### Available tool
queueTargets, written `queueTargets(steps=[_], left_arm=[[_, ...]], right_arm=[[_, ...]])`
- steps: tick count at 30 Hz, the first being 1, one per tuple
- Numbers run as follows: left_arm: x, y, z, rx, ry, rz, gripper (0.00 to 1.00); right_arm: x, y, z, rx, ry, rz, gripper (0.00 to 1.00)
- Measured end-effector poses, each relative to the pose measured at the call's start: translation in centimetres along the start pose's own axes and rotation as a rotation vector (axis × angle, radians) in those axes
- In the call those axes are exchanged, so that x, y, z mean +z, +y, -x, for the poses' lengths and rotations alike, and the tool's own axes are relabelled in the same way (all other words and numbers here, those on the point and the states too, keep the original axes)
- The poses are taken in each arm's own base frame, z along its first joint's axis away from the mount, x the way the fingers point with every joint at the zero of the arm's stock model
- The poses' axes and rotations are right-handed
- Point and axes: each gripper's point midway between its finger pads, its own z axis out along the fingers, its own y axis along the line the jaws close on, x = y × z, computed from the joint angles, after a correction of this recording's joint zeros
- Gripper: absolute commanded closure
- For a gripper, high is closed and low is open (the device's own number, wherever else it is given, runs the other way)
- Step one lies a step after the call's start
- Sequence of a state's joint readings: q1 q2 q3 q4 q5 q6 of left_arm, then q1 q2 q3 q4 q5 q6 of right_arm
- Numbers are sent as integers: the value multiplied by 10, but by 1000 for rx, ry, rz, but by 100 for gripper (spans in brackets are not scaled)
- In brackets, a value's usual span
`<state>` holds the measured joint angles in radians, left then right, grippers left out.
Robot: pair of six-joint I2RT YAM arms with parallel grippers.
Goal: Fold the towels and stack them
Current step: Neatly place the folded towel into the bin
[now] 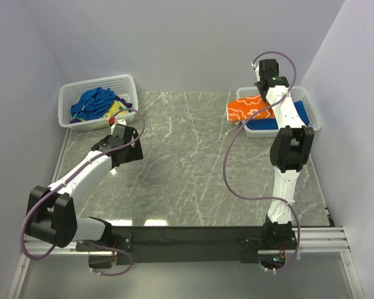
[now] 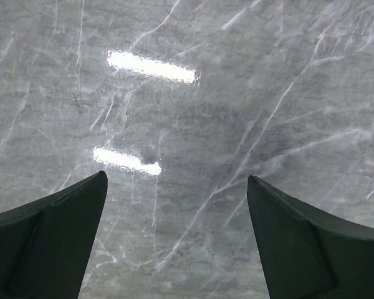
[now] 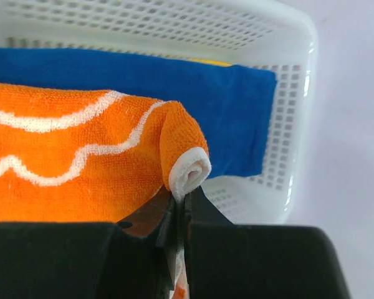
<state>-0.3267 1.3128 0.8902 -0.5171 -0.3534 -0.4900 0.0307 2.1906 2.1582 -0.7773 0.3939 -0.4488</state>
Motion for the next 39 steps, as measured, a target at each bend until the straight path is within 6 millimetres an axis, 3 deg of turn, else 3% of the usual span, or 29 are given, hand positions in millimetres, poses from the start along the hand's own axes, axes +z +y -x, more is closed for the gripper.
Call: queueTargets(steps=[7,13,32,39], left_arm=[[5,1,-3,4,15,10,1],[10,1,-8,11,33,18,1],[16,1,-13,21,56,28,1],[16,0,-14,21,60,22,1]], right_arm=[[19,-17,1,-56,-13,-101,100],[33,-13,-10,-106,3,-120,100],[37,-26,-15,-128,22,-211,100],[49,-23,-21,-133,36,-240,84]])
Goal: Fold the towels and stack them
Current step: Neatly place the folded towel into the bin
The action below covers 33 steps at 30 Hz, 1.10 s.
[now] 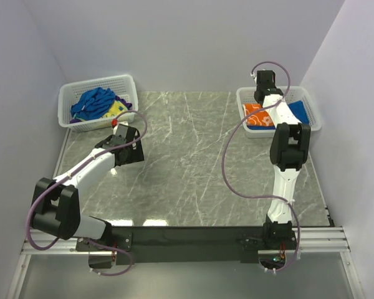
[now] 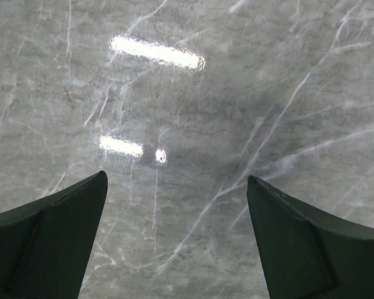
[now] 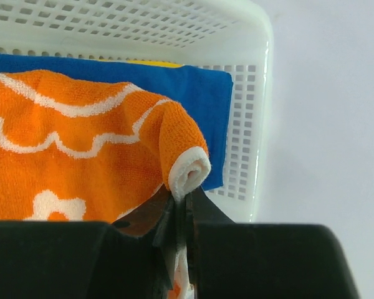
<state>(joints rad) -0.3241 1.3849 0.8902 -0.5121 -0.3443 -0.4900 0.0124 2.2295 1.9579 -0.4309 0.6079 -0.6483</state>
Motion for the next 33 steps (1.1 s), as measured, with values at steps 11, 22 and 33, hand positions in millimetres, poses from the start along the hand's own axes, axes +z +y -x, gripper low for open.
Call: queueTargets(steps=[11,22,33], left_arm=[[0,-1,0,0,2,-4,1],[-31,-1,24,-45,-109,-61,1],[-131,33,74,-212,-489,-152,0]], right_arm=[[31,13,-20,-19,89,-101,23],[-21,-60,-33,293,130,-277,12],[-254,-147,-63,986,-323,-38,12]])
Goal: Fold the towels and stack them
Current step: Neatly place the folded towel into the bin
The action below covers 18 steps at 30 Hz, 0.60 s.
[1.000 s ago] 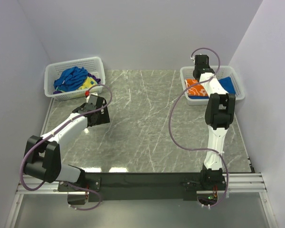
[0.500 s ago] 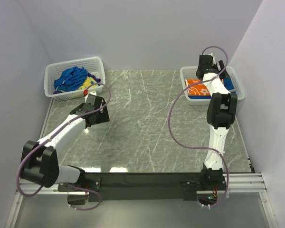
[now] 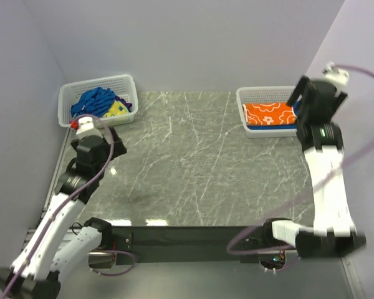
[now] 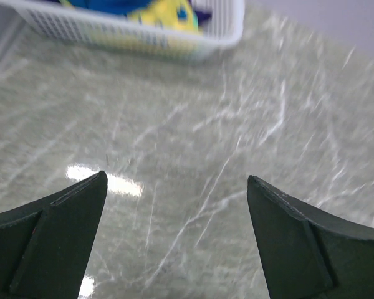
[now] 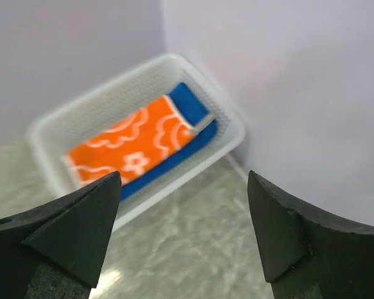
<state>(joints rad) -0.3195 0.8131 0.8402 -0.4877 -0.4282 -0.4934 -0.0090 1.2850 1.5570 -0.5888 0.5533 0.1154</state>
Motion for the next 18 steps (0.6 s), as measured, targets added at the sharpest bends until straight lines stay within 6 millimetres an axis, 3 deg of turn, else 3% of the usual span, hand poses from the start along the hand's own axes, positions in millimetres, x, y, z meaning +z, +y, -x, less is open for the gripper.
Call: queueTargets(steps=[2,5,9,14,18], left_arm=[[-18,6,20,-43,-91,-7,1],[-43,17,44,-111,-204,-7,1],[-78,37,62,-196,-343,-17,0],[-101,55,58,-269,-422,-33,1],[-106,62,50,-304,-437,-40,1]], right_arm=[[-39,-10,-5,107,-47,86,12],[-81,-19,-32,207,-81,199,11],[-123,-29,-67,309,-133,317,7],[-156,-28,-83,349,-189,450,5],[-164,-28,-98,337,-203,495,4]])
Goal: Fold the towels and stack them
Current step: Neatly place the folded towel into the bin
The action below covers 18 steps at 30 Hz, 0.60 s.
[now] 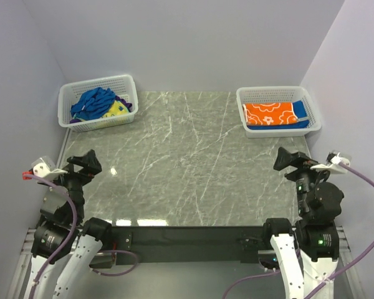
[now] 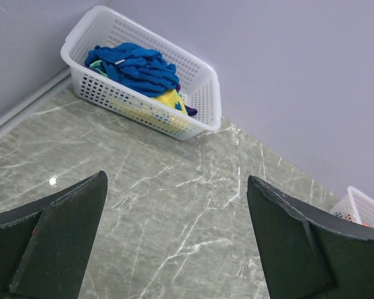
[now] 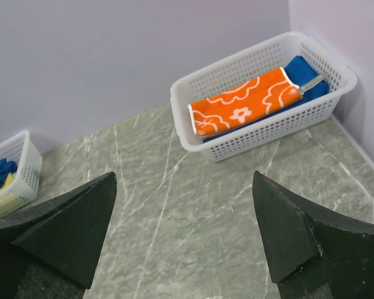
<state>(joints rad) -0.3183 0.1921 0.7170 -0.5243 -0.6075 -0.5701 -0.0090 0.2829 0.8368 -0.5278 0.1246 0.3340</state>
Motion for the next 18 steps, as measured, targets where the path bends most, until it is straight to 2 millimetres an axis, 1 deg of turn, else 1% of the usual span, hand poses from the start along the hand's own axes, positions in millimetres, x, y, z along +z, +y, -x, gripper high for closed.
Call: queueTargets(steps=[5,8,13,18], left_arm=[[-4,4,-3,-32,-10,-6,1],[-3,4,-6,-45,-5,-2,1],[-1,7,-12,-51,4,7,1],[0,9,-14,-53,5,18,1]], right_arm=[[-9,-3,-24,-9,5,45,4],[-15,-2,-29,-11,-13,71,4],[-24,-2,-20,-15,-69,90,4],[-25,-3,-17,-23,-84,85,4]])
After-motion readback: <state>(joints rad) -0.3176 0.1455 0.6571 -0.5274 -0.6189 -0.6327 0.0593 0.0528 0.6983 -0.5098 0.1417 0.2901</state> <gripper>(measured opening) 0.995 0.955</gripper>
